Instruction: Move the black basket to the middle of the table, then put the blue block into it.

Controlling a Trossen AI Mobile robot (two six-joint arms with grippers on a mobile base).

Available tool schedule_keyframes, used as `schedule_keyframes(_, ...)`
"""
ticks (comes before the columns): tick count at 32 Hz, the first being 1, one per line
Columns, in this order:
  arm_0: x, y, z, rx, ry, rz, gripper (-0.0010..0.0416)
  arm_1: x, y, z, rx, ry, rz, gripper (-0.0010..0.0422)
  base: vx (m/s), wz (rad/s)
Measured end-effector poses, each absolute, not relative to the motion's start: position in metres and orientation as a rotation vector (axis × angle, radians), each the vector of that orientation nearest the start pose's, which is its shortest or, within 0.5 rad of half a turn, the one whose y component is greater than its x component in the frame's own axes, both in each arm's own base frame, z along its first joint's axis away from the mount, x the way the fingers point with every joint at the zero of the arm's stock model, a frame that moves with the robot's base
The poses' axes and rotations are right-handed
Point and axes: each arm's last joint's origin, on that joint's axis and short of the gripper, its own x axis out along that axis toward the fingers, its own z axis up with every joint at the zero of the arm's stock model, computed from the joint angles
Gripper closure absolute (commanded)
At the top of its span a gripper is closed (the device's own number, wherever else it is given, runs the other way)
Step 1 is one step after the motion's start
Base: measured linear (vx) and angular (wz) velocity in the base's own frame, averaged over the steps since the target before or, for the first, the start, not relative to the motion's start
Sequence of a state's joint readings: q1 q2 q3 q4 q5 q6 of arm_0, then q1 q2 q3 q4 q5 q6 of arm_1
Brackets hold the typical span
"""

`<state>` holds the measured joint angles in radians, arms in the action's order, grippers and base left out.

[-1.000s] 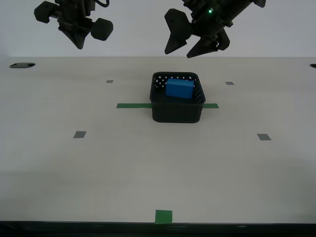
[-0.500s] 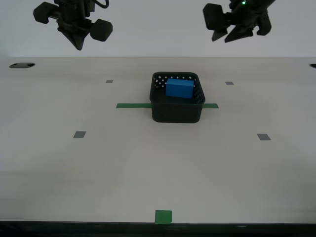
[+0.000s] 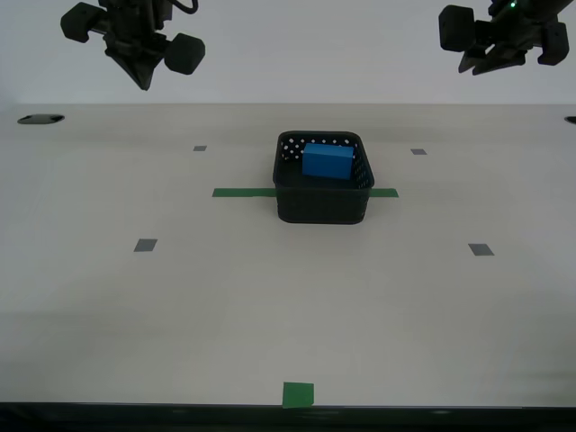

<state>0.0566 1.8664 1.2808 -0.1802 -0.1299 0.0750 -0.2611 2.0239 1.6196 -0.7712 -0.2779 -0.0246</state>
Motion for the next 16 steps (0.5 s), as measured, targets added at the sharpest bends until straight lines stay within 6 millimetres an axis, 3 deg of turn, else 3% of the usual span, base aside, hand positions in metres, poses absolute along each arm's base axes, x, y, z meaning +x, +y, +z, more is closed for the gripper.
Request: schedule_keyframes(16, 0.4029, 0.0275, 0.2038, 0.098, 0.773, 0.151, 0.0300, 0.4093, -0.1012, 0.2116, 0.290, 1.128, 0.029, 0.0412, 0.000, 0.000)
